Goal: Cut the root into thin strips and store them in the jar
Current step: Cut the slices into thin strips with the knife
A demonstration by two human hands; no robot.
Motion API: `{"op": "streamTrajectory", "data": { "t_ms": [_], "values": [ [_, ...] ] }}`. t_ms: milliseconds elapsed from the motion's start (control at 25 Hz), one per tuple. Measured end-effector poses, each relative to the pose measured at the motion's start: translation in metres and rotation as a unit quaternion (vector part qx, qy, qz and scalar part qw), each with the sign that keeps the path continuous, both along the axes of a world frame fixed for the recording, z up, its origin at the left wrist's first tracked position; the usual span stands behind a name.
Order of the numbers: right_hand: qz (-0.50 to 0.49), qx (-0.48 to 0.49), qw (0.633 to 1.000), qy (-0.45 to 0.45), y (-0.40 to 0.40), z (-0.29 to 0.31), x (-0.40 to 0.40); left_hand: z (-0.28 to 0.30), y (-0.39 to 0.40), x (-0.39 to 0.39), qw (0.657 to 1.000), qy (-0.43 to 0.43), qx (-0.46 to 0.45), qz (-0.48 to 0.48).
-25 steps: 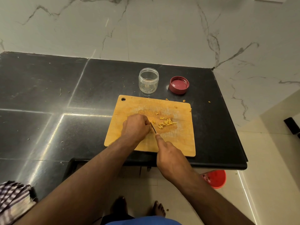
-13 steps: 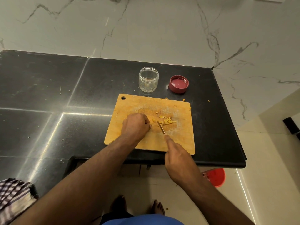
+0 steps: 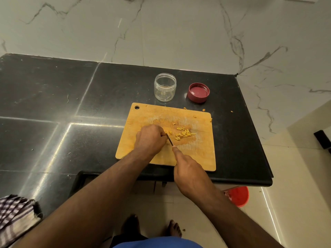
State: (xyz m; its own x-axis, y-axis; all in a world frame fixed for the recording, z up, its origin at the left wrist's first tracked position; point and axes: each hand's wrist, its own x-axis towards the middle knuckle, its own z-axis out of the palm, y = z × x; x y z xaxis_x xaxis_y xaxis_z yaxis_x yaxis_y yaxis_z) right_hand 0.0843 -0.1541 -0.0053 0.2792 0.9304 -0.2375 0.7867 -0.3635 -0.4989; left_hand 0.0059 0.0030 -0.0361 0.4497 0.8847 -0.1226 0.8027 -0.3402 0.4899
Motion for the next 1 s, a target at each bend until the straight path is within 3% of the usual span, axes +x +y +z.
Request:
{"op": "streamTrajectory", "data": {
  "t_ms": [760, 1000],
  "values": [
    [-0.006, -0.011, 1.0, 0.003, 0.002, -0.005, -0.002, 0.006, -0.002, 0.001, 1.0, 0.014, -0.009, 0.0],
    [-0.016, 0.018, 1.0, 0.019, -0.032, -0.001, -0.001, 0.001, -0.002, 0.0, 1.0, 0.006, -0.009, 0.001]
  ]
}}
